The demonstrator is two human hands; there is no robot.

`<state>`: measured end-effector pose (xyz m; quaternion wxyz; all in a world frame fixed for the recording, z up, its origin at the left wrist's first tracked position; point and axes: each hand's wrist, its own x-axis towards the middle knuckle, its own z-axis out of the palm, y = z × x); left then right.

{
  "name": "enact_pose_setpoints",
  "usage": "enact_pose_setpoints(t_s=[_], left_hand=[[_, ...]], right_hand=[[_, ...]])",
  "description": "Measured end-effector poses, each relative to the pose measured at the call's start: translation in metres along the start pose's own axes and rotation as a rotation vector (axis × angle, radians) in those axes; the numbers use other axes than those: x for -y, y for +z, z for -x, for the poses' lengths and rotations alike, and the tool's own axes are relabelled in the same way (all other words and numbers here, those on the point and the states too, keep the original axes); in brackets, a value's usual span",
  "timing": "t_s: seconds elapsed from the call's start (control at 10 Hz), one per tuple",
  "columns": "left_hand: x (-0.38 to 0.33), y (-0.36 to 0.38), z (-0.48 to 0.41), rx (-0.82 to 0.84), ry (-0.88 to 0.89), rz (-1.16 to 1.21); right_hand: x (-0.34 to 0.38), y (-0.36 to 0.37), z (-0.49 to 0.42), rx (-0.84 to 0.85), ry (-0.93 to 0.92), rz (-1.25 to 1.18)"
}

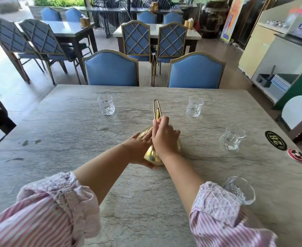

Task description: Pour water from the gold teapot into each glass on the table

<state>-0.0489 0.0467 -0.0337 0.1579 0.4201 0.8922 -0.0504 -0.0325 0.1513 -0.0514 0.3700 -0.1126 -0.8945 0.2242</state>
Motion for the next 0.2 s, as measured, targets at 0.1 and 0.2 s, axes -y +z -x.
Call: enact_pose_setpoints(t_s=[0.1,0.2], left_hand=[[0.0,-0.005,0.001,-0.013,-0.023,-0.067],[0.003,-0.008,0.012,0.005,-0.137,-0.101]], right_hand=[[0.008,-0.015,0.003,0.153,0.023,0.071],[0.013,-0.028,-0.006,0.399,0.117,0.182]])
